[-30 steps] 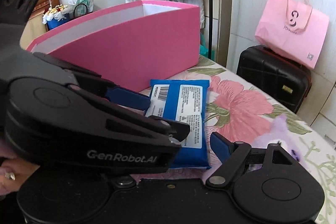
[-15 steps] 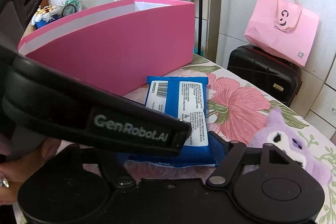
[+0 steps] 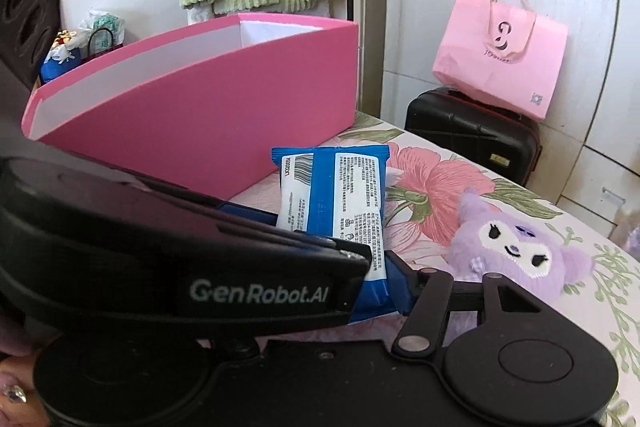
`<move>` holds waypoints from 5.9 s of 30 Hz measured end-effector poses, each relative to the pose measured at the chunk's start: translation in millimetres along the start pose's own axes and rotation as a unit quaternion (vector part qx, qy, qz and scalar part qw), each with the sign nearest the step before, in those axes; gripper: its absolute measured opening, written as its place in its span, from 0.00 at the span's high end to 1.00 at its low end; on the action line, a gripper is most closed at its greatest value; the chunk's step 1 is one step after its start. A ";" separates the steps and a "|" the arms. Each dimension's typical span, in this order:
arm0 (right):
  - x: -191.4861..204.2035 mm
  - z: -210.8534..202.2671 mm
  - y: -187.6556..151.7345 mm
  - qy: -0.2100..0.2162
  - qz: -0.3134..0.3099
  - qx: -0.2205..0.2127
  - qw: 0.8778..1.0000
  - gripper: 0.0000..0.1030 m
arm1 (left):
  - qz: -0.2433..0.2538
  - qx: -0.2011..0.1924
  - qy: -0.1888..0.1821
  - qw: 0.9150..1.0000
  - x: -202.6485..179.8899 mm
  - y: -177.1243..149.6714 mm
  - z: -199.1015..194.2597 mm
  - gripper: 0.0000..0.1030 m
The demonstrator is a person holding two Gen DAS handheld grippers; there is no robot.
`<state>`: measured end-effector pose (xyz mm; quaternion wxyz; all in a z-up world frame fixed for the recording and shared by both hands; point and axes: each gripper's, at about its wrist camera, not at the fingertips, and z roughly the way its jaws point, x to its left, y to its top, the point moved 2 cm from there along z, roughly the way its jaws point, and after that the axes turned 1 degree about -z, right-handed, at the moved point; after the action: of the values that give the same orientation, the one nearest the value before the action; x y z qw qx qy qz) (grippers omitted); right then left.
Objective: Organize soft objects
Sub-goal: 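Grasp the blue wet-wipes pack with both grippers together, then carry the blue pack into the pink box and open both grippers, then move both tools to the purple plush toy on the bed, then grasp the purple plush toy with both grippers together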
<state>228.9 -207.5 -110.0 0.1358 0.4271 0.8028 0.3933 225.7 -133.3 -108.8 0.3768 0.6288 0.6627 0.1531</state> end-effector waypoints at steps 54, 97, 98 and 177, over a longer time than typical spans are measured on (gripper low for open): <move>201.4 -110.2 87.8 -0.036 -0.007 -0.168 0.985 0.35 | 0.139 -0.126 -0.048 0.981 98.8 39.3 -237.6 0.54; 102.3 -134.2 66.8 0.030 0.035 -0.086 0.995 0.31 | 0.176 -0.054 -0.089 0.979 90.1 50.7 -241.1 0.39; 97.7 -143.0 62.1 0.026 0.041 -0.084 0.995 0.31 | 0.181 -0.049 -0.097 0.977 84.5 48.5 -243.3 0.38; -50.3 -9.9 -35.3 -0.118 0.082 -0.031 0.989 0.47 | 0.123 0.081 -0.113 0.983 -56.3 14.8 59.5 0.51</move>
<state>233.1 -264.0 -135.9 0.2097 0.5305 0.7310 0.3744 273.2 -200.4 -121.4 0.3756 0.7472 0.5435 0.0721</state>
